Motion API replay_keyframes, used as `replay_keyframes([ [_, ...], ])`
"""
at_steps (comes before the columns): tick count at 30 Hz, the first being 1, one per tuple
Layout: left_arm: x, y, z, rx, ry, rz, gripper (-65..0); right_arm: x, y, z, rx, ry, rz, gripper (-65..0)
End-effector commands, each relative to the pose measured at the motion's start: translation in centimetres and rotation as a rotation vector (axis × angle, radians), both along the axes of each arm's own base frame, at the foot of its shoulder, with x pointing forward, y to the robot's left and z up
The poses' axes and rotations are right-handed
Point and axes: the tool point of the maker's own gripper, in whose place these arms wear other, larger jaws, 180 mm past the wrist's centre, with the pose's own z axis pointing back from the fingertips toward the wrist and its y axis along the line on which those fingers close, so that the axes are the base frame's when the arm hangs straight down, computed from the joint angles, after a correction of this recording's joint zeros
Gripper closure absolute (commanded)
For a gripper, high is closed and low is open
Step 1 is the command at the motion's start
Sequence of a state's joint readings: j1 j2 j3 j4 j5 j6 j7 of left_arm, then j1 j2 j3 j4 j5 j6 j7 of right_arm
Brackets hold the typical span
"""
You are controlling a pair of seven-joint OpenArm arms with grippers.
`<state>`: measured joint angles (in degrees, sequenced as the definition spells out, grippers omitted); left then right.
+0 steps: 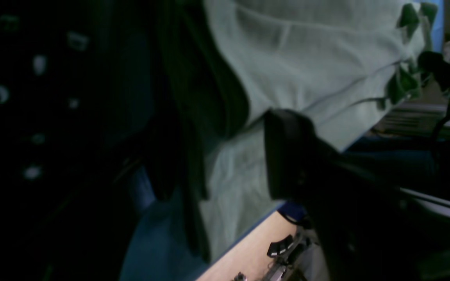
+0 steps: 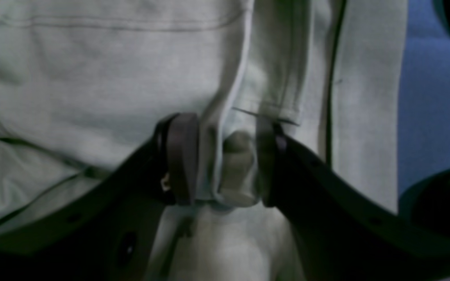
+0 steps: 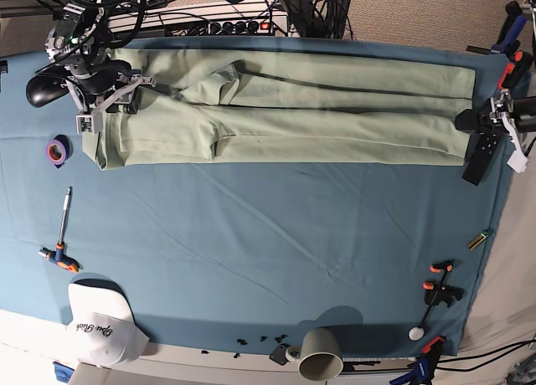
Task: Fold the T-shirt properly
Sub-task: 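Hold the folded strip with both grippers at its ends, then lift the left gripper's end and fold it toward the right gripper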
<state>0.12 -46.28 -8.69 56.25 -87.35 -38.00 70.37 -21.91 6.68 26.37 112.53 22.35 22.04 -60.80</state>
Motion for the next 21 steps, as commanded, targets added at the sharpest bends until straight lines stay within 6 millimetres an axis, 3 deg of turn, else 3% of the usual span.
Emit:
replay_keyframes([
  [1, -0.9, 0.3, -0.6, 0.040, 0.045, -0.032, -35.7, 0.7, -0.3, 1.1, -0.016, -0.045, 0.004, -24.5],
  [9, -0.9, -0.4, -0.9, 0.021, 0.044, -0.032, -34.9, 0.7, -0.3, 1.1, -0.016, -0.045, 0.004, -24.5],
  [11, -0.9, -0.4, -0.9, 0.021, 0.044, -0.032, -25.7, 0.7, -0.3, 1.1, -0.016, -0.045, 0.004, -24.5],
  [13, -0.9, -0.4, -0.9, 0.021, 0.045, -0.034, -6.2, 0.7, -0.3, 1.1, -0.016, -0.045, 0.004, -24.5],
  [14, -1.0, -0.4, -1.0, 0.021, 0.048, -0.036, 0.0, 0.7, -0.3, 1.1, -0.016, -0.045, 0.004, -24.5],
  [18, -0.7, -1.3, -0.3, 0.025, 0.024, -0.081, 0.0, 0.7, -0.3, 1.1, -0.015, -0.046, 0.003, -24.5],
  [21, 0.0, -3.7, 1.0, 0.017, -0.035, -0.163, 0.0, 0.8, -0.3, 1.2, -0.016, -0.050, 0.004, -24.5],
])
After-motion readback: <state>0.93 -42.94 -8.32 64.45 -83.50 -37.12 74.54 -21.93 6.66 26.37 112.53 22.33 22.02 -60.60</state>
